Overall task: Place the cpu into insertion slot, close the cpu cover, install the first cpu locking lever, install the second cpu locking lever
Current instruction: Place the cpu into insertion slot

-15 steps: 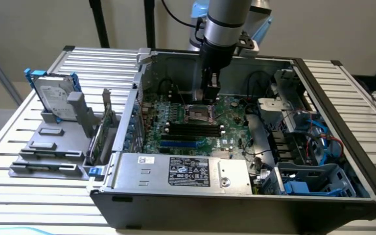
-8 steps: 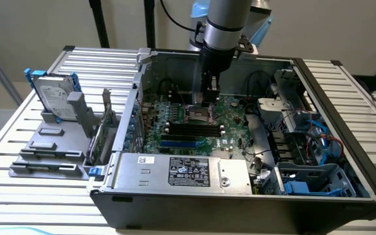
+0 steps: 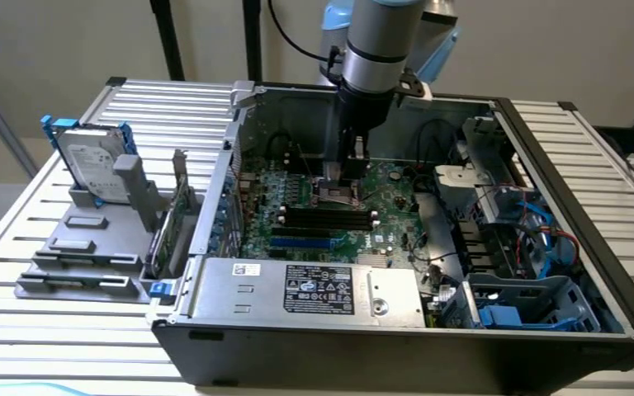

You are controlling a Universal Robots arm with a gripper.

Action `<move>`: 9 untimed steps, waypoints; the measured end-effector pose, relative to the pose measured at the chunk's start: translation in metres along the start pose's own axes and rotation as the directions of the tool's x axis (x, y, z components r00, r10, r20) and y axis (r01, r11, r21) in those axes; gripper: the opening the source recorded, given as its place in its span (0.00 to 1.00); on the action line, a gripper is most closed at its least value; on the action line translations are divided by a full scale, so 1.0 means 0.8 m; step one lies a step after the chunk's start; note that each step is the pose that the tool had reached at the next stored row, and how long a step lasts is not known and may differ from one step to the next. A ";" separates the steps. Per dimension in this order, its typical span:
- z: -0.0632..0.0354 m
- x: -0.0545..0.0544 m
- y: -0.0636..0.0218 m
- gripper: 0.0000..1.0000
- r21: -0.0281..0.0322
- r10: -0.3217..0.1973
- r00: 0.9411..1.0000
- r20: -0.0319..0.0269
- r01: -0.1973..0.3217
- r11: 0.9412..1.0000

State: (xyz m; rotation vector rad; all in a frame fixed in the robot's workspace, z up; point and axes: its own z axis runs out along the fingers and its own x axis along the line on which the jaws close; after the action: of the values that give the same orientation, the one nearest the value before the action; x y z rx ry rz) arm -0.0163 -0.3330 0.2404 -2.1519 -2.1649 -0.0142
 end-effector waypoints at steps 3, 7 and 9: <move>0.005 0.000 -0.001 0.55 0.000 0.000 1.000 0.001 0.000 1.000; 0.013 -0.001 -0.002 0.55 0.000 0.000 1.000 0.005 0.000 1.000; 0.017 -0.001 -0.002 0.55 0.000 0.000 1.000 0.009 0.000 1.000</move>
State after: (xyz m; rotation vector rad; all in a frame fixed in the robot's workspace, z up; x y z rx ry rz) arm -0.0186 -0.3330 0.2269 -2.1566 -2.1691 -0.0046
